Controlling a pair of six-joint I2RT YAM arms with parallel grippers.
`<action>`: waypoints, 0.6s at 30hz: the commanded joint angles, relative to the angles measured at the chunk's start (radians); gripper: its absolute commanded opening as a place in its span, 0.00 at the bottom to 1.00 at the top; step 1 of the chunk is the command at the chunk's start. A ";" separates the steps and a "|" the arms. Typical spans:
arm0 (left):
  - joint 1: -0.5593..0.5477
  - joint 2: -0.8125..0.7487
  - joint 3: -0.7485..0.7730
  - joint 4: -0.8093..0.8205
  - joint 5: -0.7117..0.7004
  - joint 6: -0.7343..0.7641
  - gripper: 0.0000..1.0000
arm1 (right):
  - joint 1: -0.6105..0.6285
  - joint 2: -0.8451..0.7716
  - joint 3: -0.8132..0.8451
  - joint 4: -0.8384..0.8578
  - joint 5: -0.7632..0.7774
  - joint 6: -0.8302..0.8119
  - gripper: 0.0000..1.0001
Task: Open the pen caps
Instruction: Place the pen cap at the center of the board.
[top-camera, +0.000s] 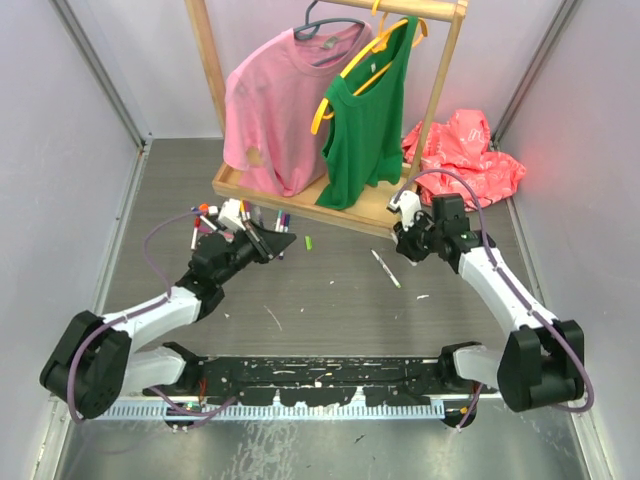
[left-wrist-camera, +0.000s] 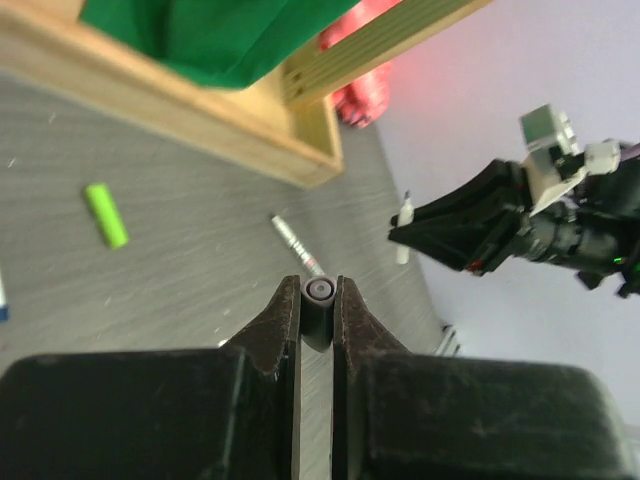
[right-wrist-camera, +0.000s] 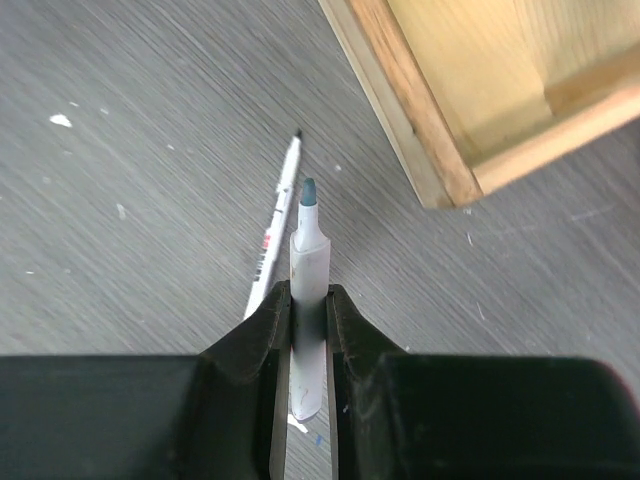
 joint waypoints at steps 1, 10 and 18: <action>-0.056 0.043 0.063 -0.138 -0.077 0.017 0.00 | -0.009 0.076 0.016 -0.016 0.120 -0.022 0.10; -0.116 0.176 0.109 -0.219 -0.255 0.020 0.00 | -0.007 0.264 0.066 -0.086 0.123 -0.002 0.08; -0.135 0.354 0.276 -0.409 -0.225 0.004 0.00 | -0.007 0.347 0.095 -0.076 0.107 0.052 0.10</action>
